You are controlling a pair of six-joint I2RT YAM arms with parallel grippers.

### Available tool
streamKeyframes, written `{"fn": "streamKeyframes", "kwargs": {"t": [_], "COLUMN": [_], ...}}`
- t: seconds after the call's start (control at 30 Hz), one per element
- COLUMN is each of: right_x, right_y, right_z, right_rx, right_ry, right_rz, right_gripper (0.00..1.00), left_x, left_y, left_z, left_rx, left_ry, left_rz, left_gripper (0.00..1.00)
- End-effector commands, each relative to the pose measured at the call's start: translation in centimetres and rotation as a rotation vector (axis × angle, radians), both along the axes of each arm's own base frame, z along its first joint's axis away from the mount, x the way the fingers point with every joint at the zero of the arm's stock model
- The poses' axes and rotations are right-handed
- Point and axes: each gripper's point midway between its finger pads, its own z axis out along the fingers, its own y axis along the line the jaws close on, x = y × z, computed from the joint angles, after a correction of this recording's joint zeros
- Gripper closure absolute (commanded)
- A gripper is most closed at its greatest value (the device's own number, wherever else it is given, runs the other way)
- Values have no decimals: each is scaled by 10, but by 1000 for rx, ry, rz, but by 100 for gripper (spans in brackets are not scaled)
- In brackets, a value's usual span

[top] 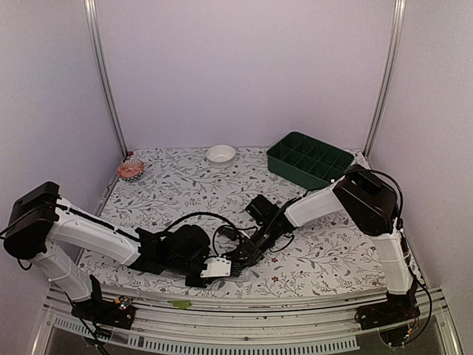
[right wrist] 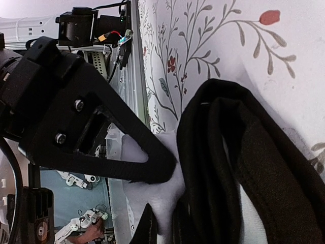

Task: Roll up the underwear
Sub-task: Roll the underwear at the center of the board.

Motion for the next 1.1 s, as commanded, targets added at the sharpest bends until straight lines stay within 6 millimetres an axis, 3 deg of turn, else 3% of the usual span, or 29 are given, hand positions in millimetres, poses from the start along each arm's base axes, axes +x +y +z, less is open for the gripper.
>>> {"fn": "streamKeyframes", "kwargs": {"t": [0.0, 0.2, 0.33, 0.5, 0.63, 0.8, 1.07], "right_x": [6, 55, 69, 64, 41, 9, 5], "right_y": [-10, -21, -42, -72, -83, -70, -29], "right_z": [-24, 21, 40, 61, 69, 64, 51], "right_rx": [-109, -61, -58, -44, -24, -17, 8], "right_ry": [-51, -255, -370, -565, -666, -833, -1078], "right_rz": [-39, -166, -231, -291, -307, -204, -46], "right_gripper": [94, 68, 62, 59, 54, 49, 46], "left_x": [-9, -23, -23, -20, -9, 0, 18], "left_y": [-2, 11, 12, 11, 11, 10, 6], "left_z": [-2, -10, -3, 2, 1, -1, -4], "left_rx": [23, 91, 75, 59, 58, 44, 33], "left_ry": [30, 134, 230, 371, 492, 605, 727], "left_rz": [-42, -74, -57, -50, -15, 6, 33], "left_gripper": [88, 99, 100, 100, 100, 98, 96]}}
